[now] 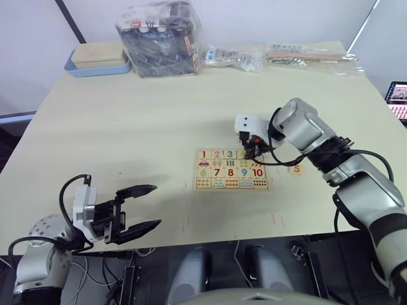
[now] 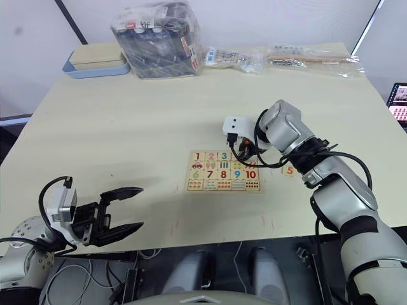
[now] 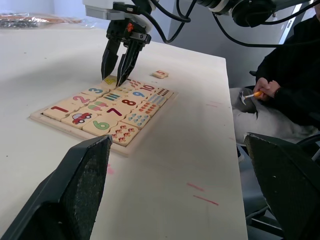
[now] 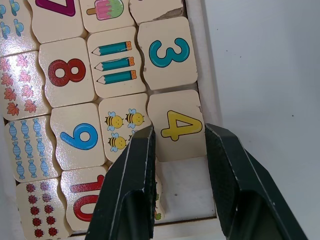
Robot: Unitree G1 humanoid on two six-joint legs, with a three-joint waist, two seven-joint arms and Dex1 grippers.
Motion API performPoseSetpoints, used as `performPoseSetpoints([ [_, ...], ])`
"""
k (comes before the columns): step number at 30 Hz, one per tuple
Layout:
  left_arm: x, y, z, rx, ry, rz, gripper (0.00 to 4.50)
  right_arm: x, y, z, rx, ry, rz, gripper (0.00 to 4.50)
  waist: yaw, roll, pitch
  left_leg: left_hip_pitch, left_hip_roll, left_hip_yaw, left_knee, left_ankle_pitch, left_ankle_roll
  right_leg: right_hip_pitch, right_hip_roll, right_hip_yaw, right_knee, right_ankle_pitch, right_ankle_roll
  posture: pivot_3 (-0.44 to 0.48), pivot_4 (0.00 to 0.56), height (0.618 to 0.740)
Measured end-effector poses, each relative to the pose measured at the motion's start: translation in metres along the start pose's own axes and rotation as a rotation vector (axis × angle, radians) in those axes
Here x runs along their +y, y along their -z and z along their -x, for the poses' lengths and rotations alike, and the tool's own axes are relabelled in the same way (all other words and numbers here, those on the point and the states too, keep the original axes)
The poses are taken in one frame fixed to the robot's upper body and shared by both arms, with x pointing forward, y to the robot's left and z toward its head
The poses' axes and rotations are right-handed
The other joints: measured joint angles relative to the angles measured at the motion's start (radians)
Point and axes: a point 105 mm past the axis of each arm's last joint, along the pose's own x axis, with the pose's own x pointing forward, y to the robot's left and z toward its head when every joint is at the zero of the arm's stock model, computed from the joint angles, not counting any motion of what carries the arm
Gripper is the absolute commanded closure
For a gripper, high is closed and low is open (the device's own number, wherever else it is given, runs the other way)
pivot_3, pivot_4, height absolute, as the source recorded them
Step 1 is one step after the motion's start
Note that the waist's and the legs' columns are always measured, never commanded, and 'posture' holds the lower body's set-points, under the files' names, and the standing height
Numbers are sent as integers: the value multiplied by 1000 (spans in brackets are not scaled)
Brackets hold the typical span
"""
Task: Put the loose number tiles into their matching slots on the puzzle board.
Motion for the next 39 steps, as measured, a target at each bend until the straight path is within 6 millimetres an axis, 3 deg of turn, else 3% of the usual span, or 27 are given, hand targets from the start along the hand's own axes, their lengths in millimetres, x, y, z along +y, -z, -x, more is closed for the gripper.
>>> performPoseSetpoints([
  [18, 1, 0, -1, 0, -6, 9, 0, 0, 0, 0, 1, 0, 5, 3588, 0, 0, 0, 0, 0, 0, 0, 0, 0, 0, 0, 0, 0, 0, 0, 0, 150, 740],
  [19, 1, 0, -1, 0, -6, 9, 0, 0, 0, 0, 1, 0, 6, 2576, 0, 0, 0, 0, 0, 0, 0, 0, 0, 0, 0, 0, 0, 0, 0, 0, 150, 740],
  [20, 1, 0, -1, 1, -6, 10, 0, 0, 0, 0, 2, 0, 6, 2112, 0, 0, 0, 0, 0, 0, 0, 0, 0, 0, 0, 0, 0, 0, 0, 0, 150, 740],
  [21, 1, 0, -1, 1, -6, 10, 0, 0, 0, 0, 2, 0, 6, 1941, 0, 0, 0, 0, 0, 0, 0, 0, 0, 0, 0, 0, 0, 0, 0, 0, 150, 740],
  [22, 1, 0, -1, 1, -6, 10, 0, 0, 0, 0, 2, 0, 5, 1375, 0, 0, 0, 0, 0, 0, 0, 0, 0, 0, 0, 0, 0, 0, 0, 0, 150, 740],
  [24, 1, 0, -1, 1, -6, 10, 0, 0, 0, 0, 2, -1, 5, 986, 0, 0, 0, 0, 0, 0, 0, 0, 0, 0, 0, 0, 0, 0, 0, 0, 150, 740],
  [26, 1, 0, -1, 1, -6, 11, 0, 0, 0, 0, 2, -3, 2, 157, 0, 0, 0, 0, 0, 0, 0, 0, 0, 0, 0, 0, 0, 0, 0, 0, 150, 740],
  [27, 1, 0, -1, 1, -6, 11, 0, 0, 0, 0, 3, -4, 0, 64, 0, 0, 0, 0, 0, 0, 0, 0, 0, 0, 0, 0, 0, 0, 0, 0, 150, 740],
  [30, 1, 0, -1, 1, -6, 11, 0, 1, -2, 2, -14, -6, -4, 64, 0, 0, 0, 0, 0, 0, 0, 0, 0, 0, 0, 0, 0, 0, 0, 0, 150, 740],
  [34, 1, 0, -1, 0, -6, 11, 0, 1, -11, 24, -135, 0, 6, 64, 4, 0, 0, 0, 0, 0, 0, 0, 0, 0, 0, 0, 0, 0, 0, 0, 150, 740],
  [38, 0, -1, -3, -1, -6, 5, 0, 3, 4, 31, -242, 5, -68, 64, 3, -1, -1, 0, 0, 0, 0, 0, 0, 0, -1, 0, 0, 0, 0, 0, 150, 740],
  [39, 0, -1, -3, -1, -7, 3, 0, 4, 8, 30, -256, 4, -98, 576, 3, -1, -1, 0, 0, 0, 0, 0, 0, 1, -1, 1, 0, 0, 0, 0, 150, 740],
])
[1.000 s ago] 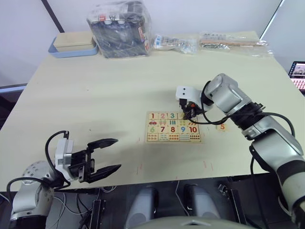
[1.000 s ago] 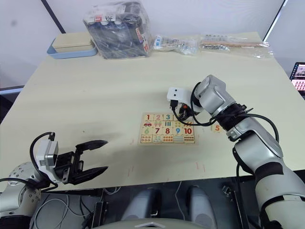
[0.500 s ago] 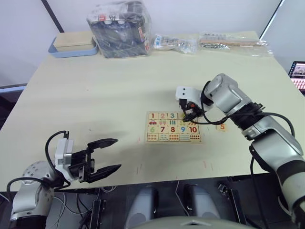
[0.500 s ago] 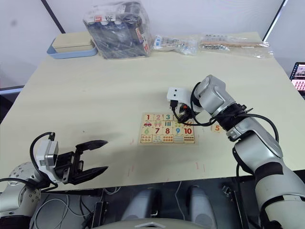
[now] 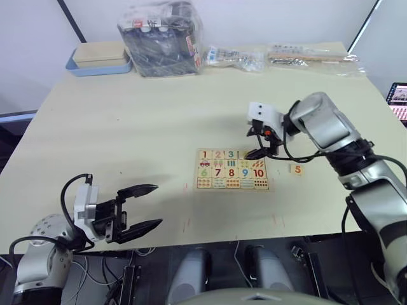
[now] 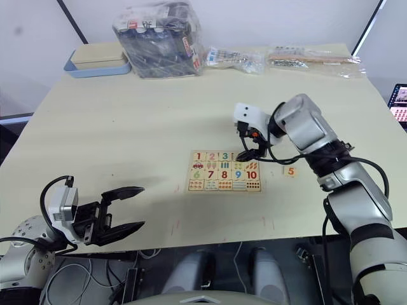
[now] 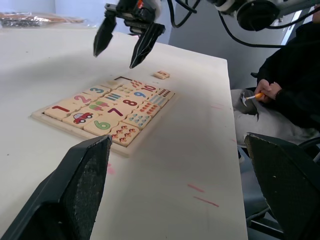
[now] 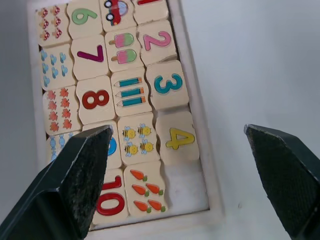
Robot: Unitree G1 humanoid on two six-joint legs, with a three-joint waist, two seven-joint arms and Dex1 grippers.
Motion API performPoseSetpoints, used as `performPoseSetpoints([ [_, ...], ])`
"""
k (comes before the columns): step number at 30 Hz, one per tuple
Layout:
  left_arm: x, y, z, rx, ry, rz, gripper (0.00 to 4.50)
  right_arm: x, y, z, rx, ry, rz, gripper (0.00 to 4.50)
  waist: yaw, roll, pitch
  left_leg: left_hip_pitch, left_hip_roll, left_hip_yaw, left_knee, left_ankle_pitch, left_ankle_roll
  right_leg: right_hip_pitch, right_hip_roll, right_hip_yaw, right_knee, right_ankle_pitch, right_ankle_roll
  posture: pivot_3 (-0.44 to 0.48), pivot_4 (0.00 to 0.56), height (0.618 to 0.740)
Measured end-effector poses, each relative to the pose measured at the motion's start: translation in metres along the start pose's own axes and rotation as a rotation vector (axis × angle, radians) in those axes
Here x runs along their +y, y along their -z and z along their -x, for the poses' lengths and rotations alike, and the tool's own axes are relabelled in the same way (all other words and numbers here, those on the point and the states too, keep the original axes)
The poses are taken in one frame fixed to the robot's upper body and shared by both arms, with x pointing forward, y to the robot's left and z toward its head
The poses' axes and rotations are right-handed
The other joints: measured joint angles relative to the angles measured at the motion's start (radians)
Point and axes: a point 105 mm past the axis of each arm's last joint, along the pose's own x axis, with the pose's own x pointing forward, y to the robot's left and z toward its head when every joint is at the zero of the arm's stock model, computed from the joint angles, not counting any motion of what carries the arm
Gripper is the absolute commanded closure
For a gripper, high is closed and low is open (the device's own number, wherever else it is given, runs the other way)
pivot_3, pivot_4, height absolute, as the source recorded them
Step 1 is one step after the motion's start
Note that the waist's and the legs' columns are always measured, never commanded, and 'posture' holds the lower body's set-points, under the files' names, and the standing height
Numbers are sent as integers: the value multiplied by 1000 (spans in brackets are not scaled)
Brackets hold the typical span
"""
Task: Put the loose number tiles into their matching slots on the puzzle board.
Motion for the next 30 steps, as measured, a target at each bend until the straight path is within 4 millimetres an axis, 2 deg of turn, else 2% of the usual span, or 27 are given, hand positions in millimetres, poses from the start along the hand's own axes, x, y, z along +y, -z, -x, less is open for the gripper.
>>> performPoseSetpoints([
  [2, 0, -1, -1, 0, -1, -3, 0, 0, 9, 1, -16, 10, -35, 1269, 0, 0, 0, 0, 0, 0, 0, 0, 0, 0, -2, 0, 0, 0, 0, 0, 150, 740],
  [5, 0, -1, -1, 0, -2, -3, 0, -2, 15, 8, -41, 45, -40, 2834, 0, 0, 0, 0, 1, 0, 0, -2, 3, 0, -1, 0, 0, 0, -1, 0, 150, 740],
  [6, 0, -1, -1, -1, -2, -2, 0, -3, 20, 10, -55, 67, -39, 3697, 0, 0, 0, 0, 1, 0, 0, -2, 3, 0, 0, 0, 0, 0, -1, 0, 150, 740],
  [7, 0, -1, -1, 0, -2, -2, 0, -3, 20, 10, -57, 69, -40, 3805, 0, 0, 0, 0, 1, 0, 0, -2, 3, 0, 0, 0, 0, 0, -1, 0, 150, 740],
  [8, 0, -1, -1, 0, -2, -2, 0, -3, 22, 10, -58, 73, -42, 4276, -1, 0, 0, 0, 1, 0, 0, -2, 3, 0, 1, 0, 0, 0, -1, 0, 150, 740],
  [9, 0, -2, -1, -2, -1, -6, 0, -3, 25, 8, -59, 80, -49, 4401, 0, 0, 0, 0, 1, 1, 0, -2, 3, 0, 1, 1, 0, 0, -1, 0, 150, 740],
  [30, 3, -5, -3, -6, 3, -12, 0, -4, 35, -11, -7, 85, -55, 4401, 0, 0, 0, 0, 1, 1, 0, -2, 3, 0, 2, 0, 0, 0, 0, 0, 150, 740],
])
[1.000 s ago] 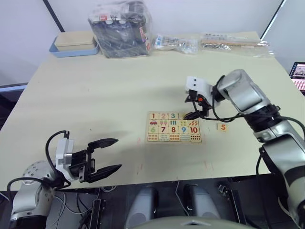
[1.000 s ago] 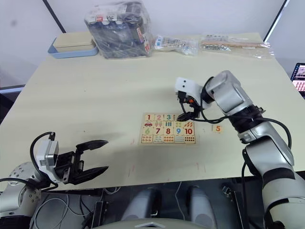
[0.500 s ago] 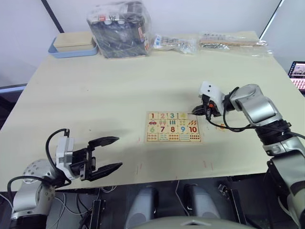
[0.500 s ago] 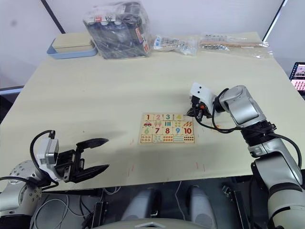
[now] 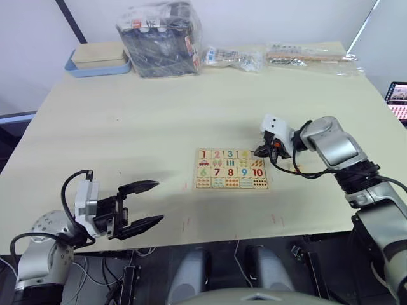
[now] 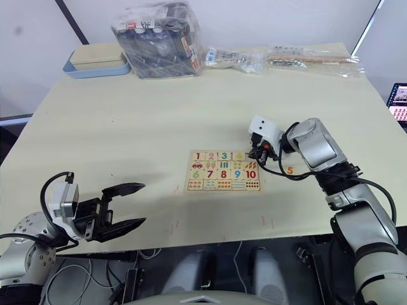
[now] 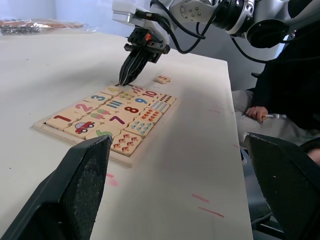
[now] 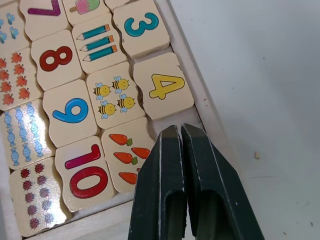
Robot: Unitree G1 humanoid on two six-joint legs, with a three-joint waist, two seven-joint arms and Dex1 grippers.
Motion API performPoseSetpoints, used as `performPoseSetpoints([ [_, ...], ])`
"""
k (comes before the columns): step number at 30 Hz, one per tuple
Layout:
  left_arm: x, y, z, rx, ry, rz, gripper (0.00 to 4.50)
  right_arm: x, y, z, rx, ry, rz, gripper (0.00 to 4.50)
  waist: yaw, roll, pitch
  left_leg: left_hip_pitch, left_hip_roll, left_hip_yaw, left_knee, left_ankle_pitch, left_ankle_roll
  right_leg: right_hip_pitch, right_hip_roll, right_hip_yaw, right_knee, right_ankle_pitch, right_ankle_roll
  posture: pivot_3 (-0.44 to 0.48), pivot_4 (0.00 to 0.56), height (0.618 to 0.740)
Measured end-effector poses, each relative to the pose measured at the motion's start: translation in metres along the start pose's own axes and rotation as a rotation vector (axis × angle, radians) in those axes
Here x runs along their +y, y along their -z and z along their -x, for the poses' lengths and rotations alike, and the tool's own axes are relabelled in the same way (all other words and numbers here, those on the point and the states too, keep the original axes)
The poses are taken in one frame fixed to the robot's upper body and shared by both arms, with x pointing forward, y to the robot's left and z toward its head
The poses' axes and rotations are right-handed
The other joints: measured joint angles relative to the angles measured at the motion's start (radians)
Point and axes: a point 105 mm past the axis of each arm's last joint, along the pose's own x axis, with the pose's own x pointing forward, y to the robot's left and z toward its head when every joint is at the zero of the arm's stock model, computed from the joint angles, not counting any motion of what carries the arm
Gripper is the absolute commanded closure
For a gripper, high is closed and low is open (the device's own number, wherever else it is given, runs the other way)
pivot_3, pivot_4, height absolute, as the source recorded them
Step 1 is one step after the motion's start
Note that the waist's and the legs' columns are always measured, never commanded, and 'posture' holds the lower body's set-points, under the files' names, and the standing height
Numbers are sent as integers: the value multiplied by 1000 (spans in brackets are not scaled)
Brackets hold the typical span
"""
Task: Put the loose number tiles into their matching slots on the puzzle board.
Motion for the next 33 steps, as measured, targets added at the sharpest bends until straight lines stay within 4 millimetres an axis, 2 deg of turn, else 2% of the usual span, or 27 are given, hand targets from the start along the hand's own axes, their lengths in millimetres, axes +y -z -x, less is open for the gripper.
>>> performPoseSetpoints([
  [21, 0, 0, 1, 0, -10, -1, 0, -2, -5, -8, 15, -10, 26, 4401, 0, 0, 0, 0, 0, -1, 0, 2, -3, 1, 0, -1, 0, 0, 0, 0, 150, 740],
  [33, 5, 0, 0, -6, -50, -1, 0, -1, -5, -9, 16, -16, 28, 4401, 0, 1, 0, -1, -1, -15, 0, 3, -4, 5, -1, -14, 0, -1, -1, 0, 150, 740],
])
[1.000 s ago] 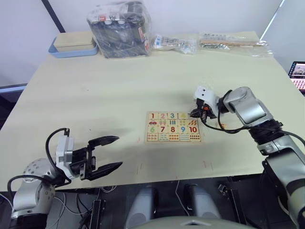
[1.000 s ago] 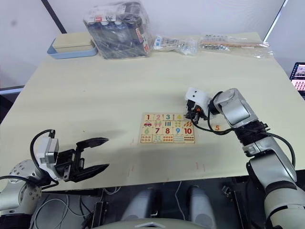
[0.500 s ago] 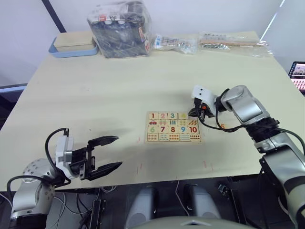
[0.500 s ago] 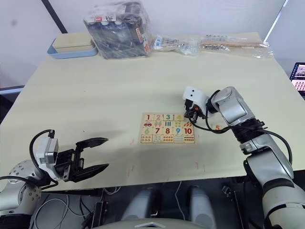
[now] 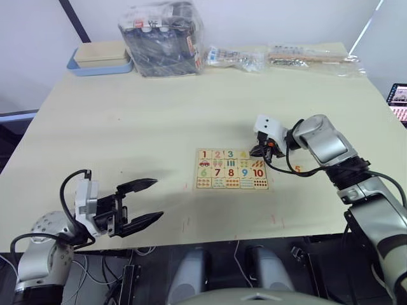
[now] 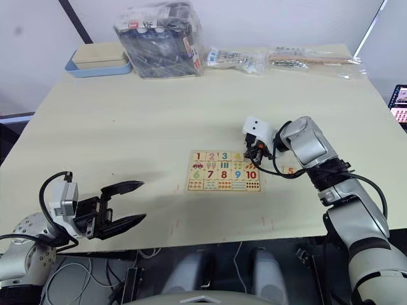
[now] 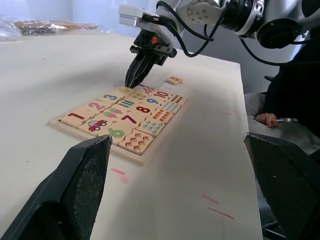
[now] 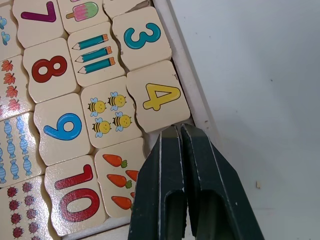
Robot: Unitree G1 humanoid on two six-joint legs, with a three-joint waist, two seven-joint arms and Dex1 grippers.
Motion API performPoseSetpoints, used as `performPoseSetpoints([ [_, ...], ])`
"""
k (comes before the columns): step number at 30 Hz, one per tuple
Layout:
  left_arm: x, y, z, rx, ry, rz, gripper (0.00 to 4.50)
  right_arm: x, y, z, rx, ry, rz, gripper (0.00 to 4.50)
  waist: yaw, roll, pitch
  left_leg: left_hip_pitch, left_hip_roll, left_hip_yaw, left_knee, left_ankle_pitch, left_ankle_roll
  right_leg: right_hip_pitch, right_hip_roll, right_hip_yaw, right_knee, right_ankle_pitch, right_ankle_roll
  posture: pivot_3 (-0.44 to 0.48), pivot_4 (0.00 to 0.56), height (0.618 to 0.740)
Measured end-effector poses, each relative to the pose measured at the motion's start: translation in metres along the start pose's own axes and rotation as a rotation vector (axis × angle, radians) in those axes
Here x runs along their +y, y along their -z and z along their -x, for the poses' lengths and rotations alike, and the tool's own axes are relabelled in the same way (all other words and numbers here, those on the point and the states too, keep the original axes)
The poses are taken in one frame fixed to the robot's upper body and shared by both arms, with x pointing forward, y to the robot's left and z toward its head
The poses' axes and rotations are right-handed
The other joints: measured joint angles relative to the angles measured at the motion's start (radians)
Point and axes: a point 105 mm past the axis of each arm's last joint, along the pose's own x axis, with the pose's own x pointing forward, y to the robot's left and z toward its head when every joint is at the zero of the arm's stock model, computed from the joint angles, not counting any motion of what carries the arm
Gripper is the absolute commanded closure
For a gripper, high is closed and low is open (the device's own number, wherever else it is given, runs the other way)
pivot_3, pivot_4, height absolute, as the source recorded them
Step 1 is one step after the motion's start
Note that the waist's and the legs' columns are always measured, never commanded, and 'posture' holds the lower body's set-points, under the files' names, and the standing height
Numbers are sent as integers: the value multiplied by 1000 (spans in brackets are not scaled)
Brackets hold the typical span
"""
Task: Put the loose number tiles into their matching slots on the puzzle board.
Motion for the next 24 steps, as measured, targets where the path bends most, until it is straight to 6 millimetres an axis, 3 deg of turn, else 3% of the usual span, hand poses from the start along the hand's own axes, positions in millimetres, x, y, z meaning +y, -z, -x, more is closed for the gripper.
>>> performPoseSetpoints([
  [24, 7, 1, -1, -17, -81, 4, 0, 2, -1, -2, -3, -14, -9, 4401, 0, 1, 1, 0, -1, -16, 0, 4, -6, 8, 1, -15, 1, -2, -4, 0, 150, 740],
])
